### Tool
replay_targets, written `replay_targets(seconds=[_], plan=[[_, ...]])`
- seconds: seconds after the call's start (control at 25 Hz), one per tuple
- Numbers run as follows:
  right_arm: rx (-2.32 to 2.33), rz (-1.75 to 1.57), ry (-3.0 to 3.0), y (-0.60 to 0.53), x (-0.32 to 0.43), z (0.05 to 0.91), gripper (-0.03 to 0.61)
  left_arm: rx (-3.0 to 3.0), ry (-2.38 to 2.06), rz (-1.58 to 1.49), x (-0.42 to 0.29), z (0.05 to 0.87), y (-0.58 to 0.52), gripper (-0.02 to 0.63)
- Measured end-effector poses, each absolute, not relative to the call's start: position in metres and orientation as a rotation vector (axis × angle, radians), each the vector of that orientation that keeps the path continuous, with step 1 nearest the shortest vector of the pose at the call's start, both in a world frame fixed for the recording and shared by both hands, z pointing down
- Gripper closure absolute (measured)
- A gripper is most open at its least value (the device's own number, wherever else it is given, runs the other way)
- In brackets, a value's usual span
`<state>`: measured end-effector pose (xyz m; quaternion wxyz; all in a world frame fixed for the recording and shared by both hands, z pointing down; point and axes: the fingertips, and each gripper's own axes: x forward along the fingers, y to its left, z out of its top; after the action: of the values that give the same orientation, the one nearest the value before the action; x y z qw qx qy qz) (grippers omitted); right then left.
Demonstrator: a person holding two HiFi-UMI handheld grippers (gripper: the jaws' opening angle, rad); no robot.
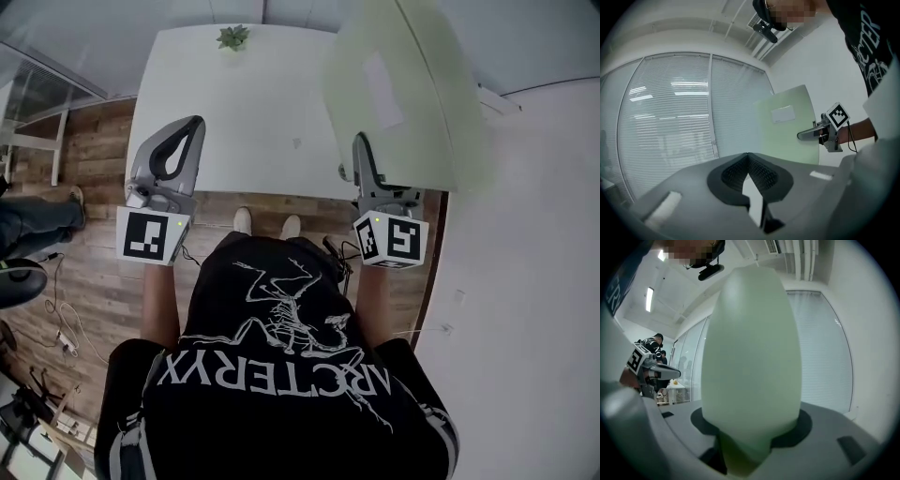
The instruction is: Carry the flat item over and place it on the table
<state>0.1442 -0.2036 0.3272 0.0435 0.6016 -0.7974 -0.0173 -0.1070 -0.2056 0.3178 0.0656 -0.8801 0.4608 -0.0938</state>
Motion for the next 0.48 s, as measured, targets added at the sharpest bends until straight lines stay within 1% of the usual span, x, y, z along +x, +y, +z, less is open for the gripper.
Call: replay_targets(seconds=[0.32,0.48], plan=[[1.842,0.007,-2.433,-0.233,0.147,0.364,0.314,-2.675,1.385,-0.308,-0.106,0.329,-0.218,0.607],[1.840,0.044,-2.371,-0.242,0.148,0.406,0.314,-2.709,1.373,-0.299,-0.101,0.331,-0.219,0.606]])
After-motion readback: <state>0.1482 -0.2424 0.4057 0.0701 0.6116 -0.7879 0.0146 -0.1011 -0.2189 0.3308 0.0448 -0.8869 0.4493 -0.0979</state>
